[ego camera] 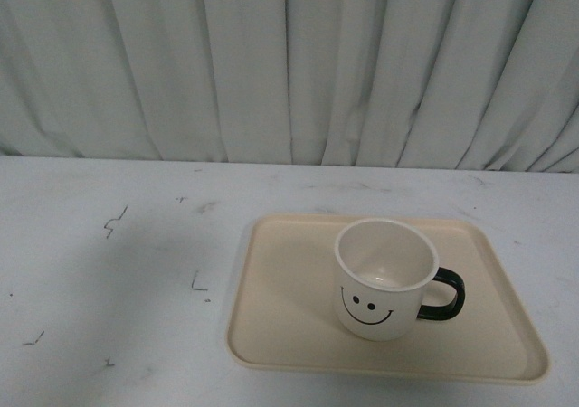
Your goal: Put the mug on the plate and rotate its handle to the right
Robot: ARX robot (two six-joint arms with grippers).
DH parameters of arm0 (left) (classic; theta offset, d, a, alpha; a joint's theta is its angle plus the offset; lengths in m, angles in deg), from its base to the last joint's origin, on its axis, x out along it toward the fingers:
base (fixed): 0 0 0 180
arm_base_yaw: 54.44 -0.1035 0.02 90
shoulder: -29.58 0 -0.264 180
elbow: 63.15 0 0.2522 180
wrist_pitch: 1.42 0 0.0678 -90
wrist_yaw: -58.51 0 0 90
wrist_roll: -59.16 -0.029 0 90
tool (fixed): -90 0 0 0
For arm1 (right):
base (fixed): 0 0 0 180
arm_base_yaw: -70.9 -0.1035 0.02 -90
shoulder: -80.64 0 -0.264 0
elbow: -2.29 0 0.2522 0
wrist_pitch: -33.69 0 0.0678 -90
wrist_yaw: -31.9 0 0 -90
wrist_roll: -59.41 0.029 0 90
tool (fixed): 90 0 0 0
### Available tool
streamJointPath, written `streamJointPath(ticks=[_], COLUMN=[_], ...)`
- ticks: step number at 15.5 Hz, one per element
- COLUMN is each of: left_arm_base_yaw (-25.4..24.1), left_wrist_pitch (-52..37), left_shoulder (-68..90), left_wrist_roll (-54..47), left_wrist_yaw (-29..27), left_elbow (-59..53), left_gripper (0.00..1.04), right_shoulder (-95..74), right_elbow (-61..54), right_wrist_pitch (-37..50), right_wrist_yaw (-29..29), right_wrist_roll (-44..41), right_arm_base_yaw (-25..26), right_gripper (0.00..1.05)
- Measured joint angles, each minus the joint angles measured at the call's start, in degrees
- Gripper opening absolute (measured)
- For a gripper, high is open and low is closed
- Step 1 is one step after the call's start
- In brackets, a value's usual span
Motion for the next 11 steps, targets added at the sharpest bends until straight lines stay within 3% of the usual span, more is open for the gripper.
streamJointPath(ticks=[6,8,9,11], left_arm_base_yaw=[-4.98,-9.70,-10.80,-10.12], left_wrist_pitch=[1.68,3.39,4.22,7.08], left_shoulder=[-11.67,-16.02,-17.70,-21.81], left_wrist_roll=[-1.36,-1.66,-1.62,-1.66], left_wrist_yaw=[6.45,11.41,11.02,12.02], left_elbow=[-11.63,-13.53,-14.19,-16.13], left_gripper=[0.01,0.02,0.02,0.02], right_shoulder=[0.00,0.00,0.00,0.00], right_elbow=[0.00,0.00,0.00,0.00], right_wrist_pitch=[0.02,0.04,0.02,0.04], right_wrist_yaw=[-0.02,-0.02,-0.04,-0.02], right_wrist_roll=[0.02,0.02,0.02,0.02], right_arm_base_yaw=[0.00,0.00,0.00,0.00], right_gripper=[0.98,0.98,0.98,0.98])
